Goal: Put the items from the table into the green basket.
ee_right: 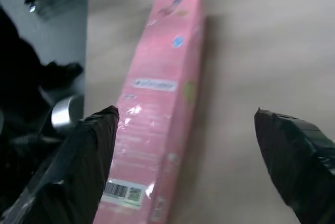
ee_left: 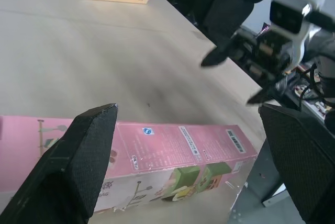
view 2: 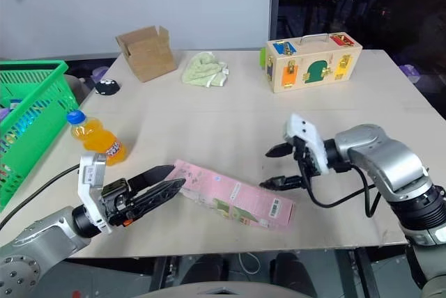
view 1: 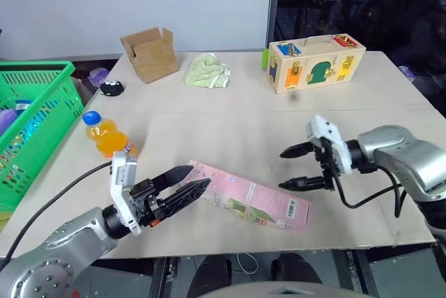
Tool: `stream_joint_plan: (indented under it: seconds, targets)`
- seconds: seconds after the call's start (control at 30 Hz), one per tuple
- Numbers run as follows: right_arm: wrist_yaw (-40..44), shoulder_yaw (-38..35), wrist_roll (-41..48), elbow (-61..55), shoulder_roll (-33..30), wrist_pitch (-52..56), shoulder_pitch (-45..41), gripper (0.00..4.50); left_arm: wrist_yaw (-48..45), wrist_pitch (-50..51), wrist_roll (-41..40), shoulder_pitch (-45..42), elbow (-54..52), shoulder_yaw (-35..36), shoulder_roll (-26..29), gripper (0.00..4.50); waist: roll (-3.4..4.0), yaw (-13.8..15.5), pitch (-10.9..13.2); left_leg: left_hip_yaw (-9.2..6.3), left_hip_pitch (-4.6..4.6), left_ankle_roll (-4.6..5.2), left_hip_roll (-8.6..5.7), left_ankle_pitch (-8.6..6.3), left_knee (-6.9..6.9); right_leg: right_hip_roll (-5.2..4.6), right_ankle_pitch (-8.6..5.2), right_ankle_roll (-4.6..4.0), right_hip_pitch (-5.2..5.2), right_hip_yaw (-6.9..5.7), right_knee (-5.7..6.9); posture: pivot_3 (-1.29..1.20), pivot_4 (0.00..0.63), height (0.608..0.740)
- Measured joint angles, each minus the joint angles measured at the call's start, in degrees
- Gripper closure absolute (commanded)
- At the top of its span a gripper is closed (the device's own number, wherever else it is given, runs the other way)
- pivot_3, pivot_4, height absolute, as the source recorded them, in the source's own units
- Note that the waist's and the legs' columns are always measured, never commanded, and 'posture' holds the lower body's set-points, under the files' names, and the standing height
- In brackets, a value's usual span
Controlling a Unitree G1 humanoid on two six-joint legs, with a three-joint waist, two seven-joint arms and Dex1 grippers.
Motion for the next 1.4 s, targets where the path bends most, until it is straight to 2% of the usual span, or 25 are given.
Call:
stream_joint_plan:
  seconds: [0.13,0.33,0.57,0.77,0.9,0.93,1.0,1.13,1.3,1.4]
  targets:
    - [-1.1,7.2,-6.1,1.5,-0.1,-3.1,1.1,0.05,-1.3,-0.4,1.2,2.0,0.0,1.3,1.0,0.0,0.02,0.3,0.0,0.01,-0.12,0.0,0.0,0.0,0.0,-0.02,0.0,0.0,-0.08,0.0,-0.03,0.1,0.0,0.74]
    - [-0.7,11.6,-10.1,2.0,-0.1,-5.4,0.9,0.05,-2.0,-0.7,1.5,4.7,-0.9,4.5,1.7,0.0,-0.08,0.6,0.0,-0.01,-0.04,0.0,0.01,-0.01,-0.02,-0.02,-0.01,0.0,-0.06,-0.01,-0.05,0.13,0.0,0.74]
    - [1.3,12.2,-6.4,0.6,0.0,-0.4,1.9,0.05,-1.9,-0.7,0.9,7.3,-2.3,6.9,1.8,0.0,-0.1,2.0,0.0,-0.03,-0.07,-0.01,0.01,-0.01,-0.02,-0.07,-0.01,0.0,-0.06,-0.04,-0.11,0.14,0.0,0.74]
    - [2.3,15.2,-9.8,0.0,-2.0,-3.9,1.7,0.05,-1.5,-0.7,0.9,7.5,-2.4,7.0,1.8,0.0,-0.18,2.1,-0.1,-0.02,-0.08,0.01,0.0,-0.03,-0.03,-0.09,-0.01,0.0,-0.05,-0.05,-0.2,0.15,0.0,0.74]
    - [0.8,18.3,-14.4,2.4,0.3,-6.7,1.5,0.05,-0.9,-0.7,0.9,7.1,-2.5,7.0,1.8,0.0,-0.64,2.0,-0.5,0.0,0.11,0.0,0.1,-0.03,-0.19,-0.04,-0.01,-0.01,0.01,-0.07,-0.2,0.15,0.0,0.74]
    - [-0.3,18.3,-15.8,3.9,1.0,-7.8,1.9,0.63,-0.7,-0.7,0.9,7.0,-2.7,7.0,1.8,0.0,-0.88,1.9,-0.6,0.03,0.14,-0.01,0.17,-0.04,-0.19,-0.04,-0.01,-0.03,0.02,-0.14,-0.21,0.15,0.0,0.74]
    - [-0.5,18.2,-16.5,4.0,1.2,-8.8,2.4,1.26,-0.6,-0.8,0.9,7.2,-2.8,7.0,1.8,0.0,-0.98,1.9,-0.7,0.11,0.17,-0.02,0.21,-0.05,-0.19,-0.09,0.0,-0.03,0.02,-0.14,-0.22,0.15,0.0,0.74]
    - [-1.4,15.8,-17.3,4.3,1.6,-9.6,4.2,3.05,-0.4,-0.9,0.9,7.4,-2.8,7.0,1.8,0.0,-1.09,1.9,-0.8,0.27,0.22,-0.29,0.31,-0.2,-0.17,-0.13,0.0,-0.03,0.03,-0.14,-0.25,0.14,0.0,0.74]
    - [-1.5,11.9,-14.3,6.1,3.6,-6.0,4.6,4.06,-0.4,-1.0,0.9,6.9,-2.8,7.0,1.5,0.0,-1.03,1.8,-0.8,0.44,0.24,-0.3,0.4,-0.21,-0.16,-0.14,0.0,-0.03,-0.01,-0.14,-0.26,0.13,0.0,0.74]
    - [-1.8,8.3,-11.3,8.4,4.5,-2.5,4.6,4.13,-0.4,-1.0,0.4,6.4,-2.6,6.9,1.2,0.0,-0.81,1.8,-0.6,0.44,0.13,-0.3,0.36,-0.21,-0.15,-0.14,0.02,-0.05,-0.09,-0.13,-0.25,0.12,0.0,0.74]
